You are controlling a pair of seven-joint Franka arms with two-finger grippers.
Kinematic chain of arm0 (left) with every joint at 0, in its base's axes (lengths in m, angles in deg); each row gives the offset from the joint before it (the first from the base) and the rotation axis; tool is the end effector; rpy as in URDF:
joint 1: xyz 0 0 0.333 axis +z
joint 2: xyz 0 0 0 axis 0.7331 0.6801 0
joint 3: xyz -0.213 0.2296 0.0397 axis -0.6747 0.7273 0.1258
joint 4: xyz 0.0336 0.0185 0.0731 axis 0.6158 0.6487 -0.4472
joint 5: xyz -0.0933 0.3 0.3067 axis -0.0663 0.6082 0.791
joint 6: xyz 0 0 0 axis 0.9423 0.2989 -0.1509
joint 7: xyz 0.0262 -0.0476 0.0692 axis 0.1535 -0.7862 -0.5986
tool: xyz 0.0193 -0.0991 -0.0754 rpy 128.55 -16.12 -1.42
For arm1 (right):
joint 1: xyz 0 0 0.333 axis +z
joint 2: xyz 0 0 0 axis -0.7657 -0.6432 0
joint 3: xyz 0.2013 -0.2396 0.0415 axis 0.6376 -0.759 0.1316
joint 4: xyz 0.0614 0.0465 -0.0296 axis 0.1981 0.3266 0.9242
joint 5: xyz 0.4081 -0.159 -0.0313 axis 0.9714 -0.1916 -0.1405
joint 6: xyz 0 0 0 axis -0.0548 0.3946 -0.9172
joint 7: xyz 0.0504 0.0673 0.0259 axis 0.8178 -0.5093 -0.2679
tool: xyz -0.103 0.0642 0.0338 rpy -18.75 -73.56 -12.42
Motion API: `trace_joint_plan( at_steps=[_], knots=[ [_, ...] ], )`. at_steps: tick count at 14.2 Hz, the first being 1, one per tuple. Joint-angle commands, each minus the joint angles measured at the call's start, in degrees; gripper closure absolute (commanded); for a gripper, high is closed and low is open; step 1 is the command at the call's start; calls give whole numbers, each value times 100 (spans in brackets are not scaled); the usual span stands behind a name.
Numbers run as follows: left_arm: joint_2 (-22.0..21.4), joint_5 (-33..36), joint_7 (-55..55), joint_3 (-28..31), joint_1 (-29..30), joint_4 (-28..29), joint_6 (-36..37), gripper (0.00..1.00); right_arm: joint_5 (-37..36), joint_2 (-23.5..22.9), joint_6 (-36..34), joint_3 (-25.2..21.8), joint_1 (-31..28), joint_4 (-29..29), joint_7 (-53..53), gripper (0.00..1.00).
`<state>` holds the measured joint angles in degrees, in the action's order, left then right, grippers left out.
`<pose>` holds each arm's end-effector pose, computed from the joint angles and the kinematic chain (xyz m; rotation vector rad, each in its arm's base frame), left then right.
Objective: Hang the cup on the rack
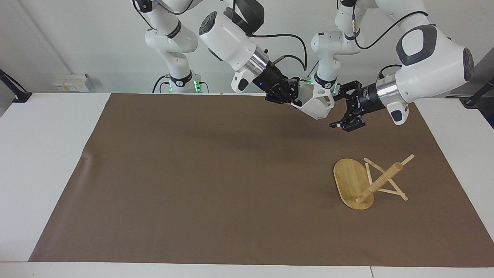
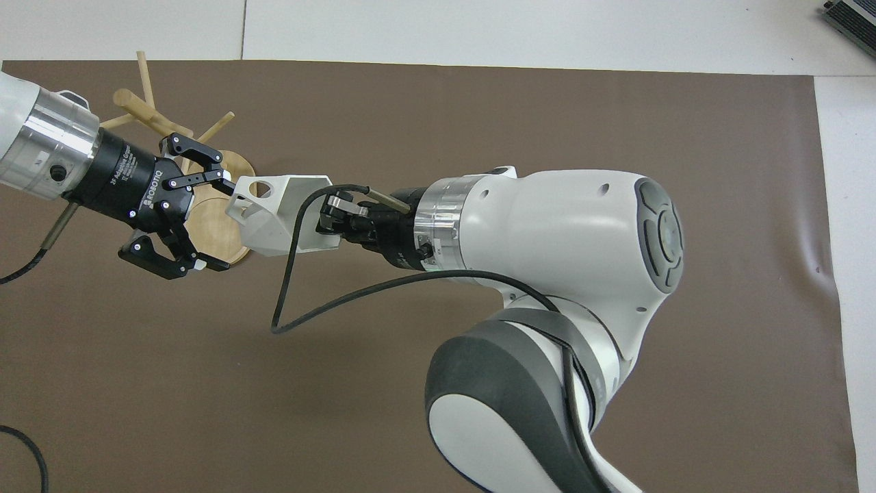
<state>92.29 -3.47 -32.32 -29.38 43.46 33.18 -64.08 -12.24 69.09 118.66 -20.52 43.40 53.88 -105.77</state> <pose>0.6100 -0.1479 0.5429 2.0637 1.8516 -0.9665 0.5605 0.4440 0.5517 -2.2555 0.3845 -0.0536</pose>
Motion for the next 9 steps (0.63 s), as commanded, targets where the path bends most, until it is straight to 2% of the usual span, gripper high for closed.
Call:
trace_joint_plan(
  at_steps=[1, 3, 9],
  knots=[
    [-29, -50, -128, 39, -44, -113, 156, 0, 161, -36, 253, 138, -20, 64, -99, 100],
    [-134, -67, -111, 39, -35, -61, 155, 0, 161, -89, 498, 208, -11, 72, -239, 100],
    [-460, -111, -102, 30, -35, 133, 138, 0, 161, -89, 544, 217, 7, 81, -274, 100]
  ],
)
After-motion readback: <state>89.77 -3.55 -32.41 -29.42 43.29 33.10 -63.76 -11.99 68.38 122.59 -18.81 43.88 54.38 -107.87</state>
